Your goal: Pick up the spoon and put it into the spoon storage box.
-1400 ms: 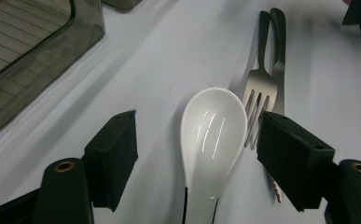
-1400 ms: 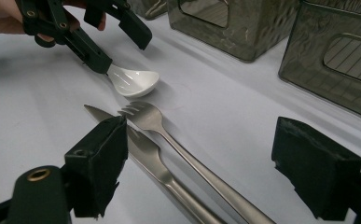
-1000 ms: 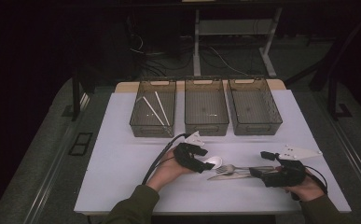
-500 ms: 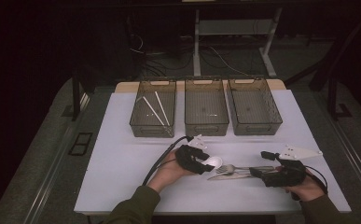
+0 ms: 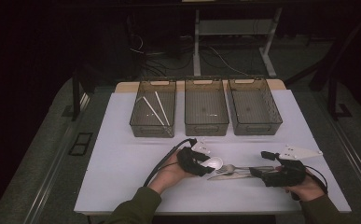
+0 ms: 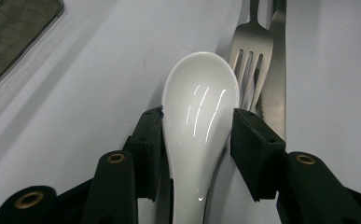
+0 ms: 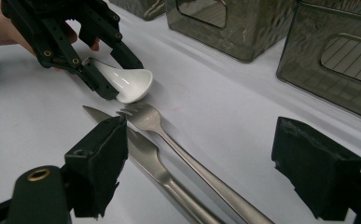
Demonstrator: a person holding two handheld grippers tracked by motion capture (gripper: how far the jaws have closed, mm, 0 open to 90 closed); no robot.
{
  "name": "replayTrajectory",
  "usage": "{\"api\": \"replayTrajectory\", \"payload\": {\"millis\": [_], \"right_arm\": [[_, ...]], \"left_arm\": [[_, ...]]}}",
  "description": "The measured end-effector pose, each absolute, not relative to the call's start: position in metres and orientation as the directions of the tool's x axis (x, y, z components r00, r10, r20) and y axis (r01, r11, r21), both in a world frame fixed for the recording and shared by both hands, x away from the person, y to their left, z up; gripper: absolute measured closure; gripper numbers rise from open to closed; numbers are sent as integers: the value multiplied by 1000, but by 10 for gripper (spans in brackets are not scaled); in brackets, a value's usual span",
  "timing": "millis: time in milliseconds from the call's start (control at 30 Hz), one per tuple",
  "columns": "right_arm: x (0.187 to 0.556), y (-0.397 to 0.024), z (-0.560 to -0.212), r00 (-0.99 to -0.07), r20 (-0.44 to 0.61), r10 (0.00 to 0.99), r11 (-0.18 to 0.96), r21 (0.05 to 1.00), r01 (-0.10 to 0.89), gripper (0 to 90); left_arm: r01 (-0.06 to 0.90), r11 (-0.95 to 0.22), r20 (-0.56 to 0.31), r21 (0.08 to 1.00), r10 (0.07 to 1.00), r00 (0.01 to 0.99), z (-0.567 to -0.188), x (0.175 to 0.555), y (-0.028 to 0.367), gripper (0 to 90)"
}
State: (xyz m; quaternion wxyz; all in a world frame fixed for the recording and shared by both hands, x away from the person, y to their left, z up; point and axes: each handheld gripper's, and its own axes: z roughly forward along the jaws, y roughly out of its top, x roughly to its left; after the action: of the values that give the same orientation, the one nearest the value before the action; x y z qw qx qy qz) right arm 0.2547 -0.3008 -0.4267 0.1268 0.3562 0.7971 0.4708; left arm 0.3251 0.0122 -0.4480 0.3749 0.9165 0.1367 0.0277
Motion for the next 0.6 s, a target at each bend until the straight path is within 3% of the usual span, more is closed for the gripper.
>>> {"api": "replayTrajectory", "payload": {"millis": [600], "right_arm": [[255,-301,-427,-712,134,690,300,841,450,183]], "left_arm": [[225,-695,-24,683,287,958,-446,317,17,612]]}}
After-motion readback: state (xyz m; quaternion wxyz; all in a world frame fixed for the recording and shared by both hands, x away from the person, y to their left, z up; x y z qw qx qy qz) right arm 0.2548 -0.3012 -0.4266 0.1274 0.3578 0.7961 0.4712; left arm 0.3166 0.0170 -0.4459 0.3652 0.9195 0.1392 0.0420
